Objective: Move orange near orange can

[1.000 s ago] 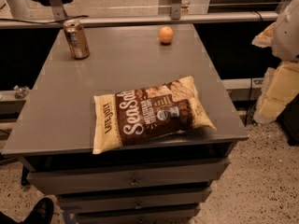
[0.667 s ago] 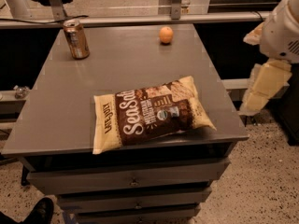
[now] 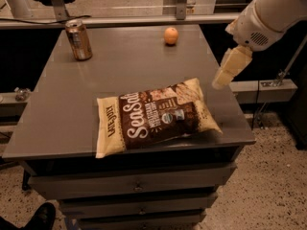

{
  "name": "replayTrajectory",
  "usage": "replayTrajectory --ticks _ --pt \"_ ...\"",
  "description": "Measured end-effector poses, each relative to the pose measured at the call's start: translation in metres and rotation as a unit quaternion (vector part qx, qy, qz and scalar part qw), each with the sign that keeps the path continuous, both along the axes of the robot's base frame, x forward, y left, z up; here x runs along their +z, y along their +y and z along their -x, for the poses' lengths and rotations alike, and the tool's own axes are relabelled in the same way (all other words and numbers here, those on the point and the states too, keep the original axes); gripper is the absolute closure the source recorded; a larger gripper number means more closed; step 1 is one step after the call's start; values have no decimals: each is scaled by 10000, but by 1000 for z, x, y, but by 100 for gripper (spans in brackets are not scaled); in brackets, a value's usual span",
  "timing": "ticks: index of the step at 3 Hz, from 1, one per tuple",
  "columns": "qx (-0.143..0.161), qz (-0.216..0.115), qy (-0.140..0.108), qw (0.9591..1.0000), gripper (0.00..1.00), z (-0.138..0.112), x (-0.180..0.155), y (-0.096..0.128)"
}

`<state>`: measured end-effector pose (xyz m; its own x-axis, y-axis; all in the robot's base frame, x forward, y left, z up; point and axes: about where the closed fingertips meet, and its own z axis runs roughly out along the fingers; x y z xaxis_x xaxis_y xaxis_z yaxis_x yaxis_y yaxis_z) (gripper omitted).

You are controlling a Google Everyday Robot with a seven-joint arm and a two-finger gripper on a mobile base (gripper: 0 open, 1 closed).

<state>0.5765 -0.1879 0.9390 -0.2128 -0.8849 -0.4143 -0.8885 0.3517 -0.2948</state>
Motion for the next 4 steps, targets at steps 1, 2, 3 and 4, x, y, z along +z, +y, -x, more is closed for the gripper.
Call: replayTrajectory --ticks 1,2,3,4 --pt "-103 -637 -136 9978 0 -56 -7 11" --pt "-233 -1249 -334 9913 0 -106 -17 35" --pt "-233 -1250 -334 9913 0 -106 -17 35" --pt "-303 -1383 -375 9892 0 -111 -21 39"
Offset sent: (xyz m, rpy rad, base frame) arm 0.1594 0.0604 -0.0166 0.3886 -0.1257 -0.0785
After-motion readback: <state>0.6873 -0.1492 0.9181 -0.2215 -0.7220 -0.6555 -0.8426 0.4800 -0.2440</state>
